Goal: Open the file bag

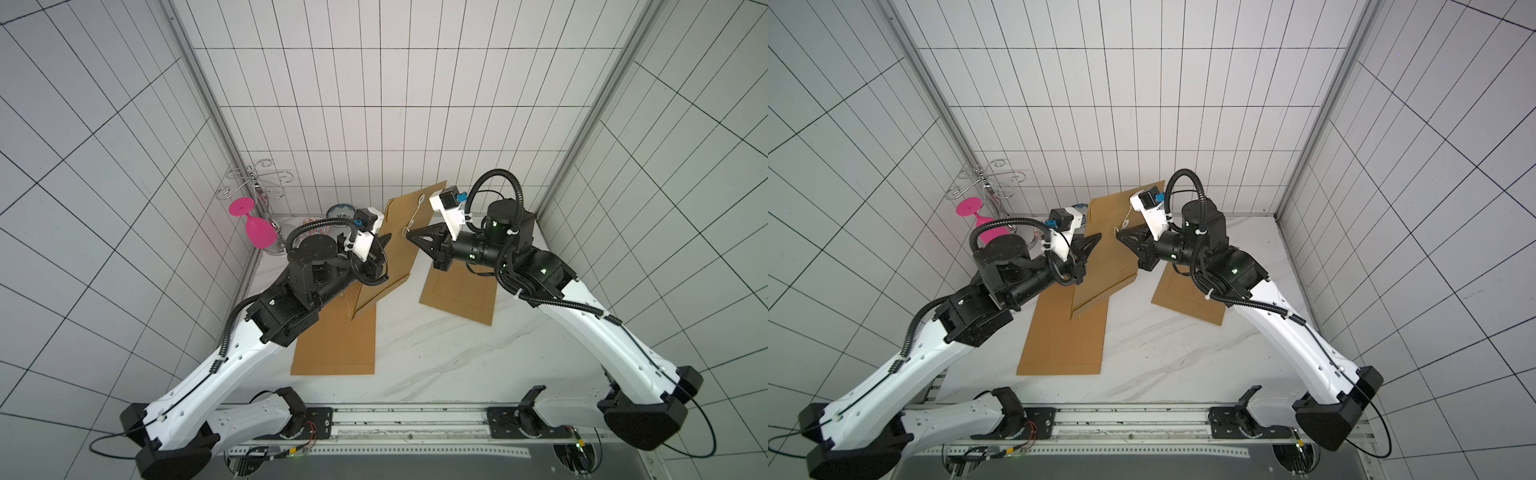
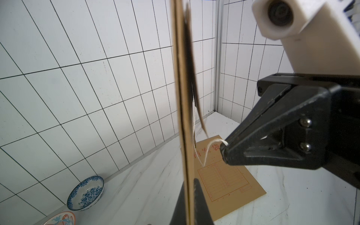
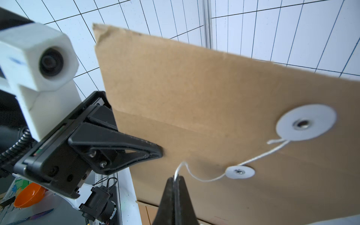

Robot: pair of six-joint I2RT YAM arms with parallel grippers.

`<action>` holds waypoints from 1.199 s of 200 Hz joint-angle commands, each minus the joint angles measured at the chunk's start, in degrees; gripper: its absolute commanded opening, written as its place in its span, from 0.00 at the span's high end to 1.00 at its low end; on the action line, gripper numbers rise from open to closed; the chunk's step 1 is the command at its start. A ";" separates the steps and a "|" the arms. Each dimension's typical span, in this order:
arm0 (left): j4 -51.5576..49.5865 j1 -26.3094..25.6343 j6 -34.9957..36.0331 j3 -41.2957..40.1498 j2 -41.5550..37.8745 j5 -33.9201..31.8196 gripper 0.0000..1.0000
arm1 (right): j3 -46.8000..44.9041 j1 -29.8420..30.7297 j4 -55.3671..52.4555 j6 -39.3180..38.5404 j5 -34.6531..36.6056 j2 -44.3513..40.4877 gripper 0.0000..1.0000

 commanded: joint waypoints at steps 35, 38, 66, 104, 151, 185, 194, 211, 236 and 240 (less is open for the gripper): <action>-0.15 -0.77 0.14 -2.87 -2.25 0.18 1.00 | 0.13 -0.05 3.41 -0.01 3.14 -3.03 1.00; -0.20 -0.81 0.11 -3.03 -2.34 0.16 1.00 | 0.02 -0.12 3.45 -0.04 3.28 -3.12 1.00; -0.24 -0.77 -0.50 -4.72 -3.42 0.23 1.00 | -0.56 -0.57 3.58 0.14 3.44 -3.48 1.00; -0.15 -0.82 -0.95 -6.81 -5.28 0.89 1.00 | -1.38 -1.21 3.76 0.93 4.59 -3.85 1.00; -0.15 -0.87 -1.54 -8.02 -6.58 0.33 1.00 | -2.33 -2.09 4.07 1.89 5.76 -4.45 1.00; 0.52 -0.83 -2.71 -8.17 -7.51 0.98 1.00 | -3.03 -2.45 4.07 2.26 5.36 -4.36 1.00; 1.10 -0.86 -3.25 -8.23 -8.09 1.62 1.00 | -3.43 -2.60 4.03 2.36 5.49 -4.44 1.00; 1.84 -0.83 -4.35 -8.26 -8.77 2.79 1.00 | -4.21 -3.19 3.99 2.47 5.69 -4.95 1.00; 2.56 -0.83 -5.25 -8.28 -9.79 3.44 1.00 | -5.51 -4.69 3.89 2.95 5.90 -5.81 1.00; 2.59 -0.84 -5.41 -8.34 -9.97 3.52 1.00 | -5.62 -5.05 3.70 3.07 5.84 -5.80 1.00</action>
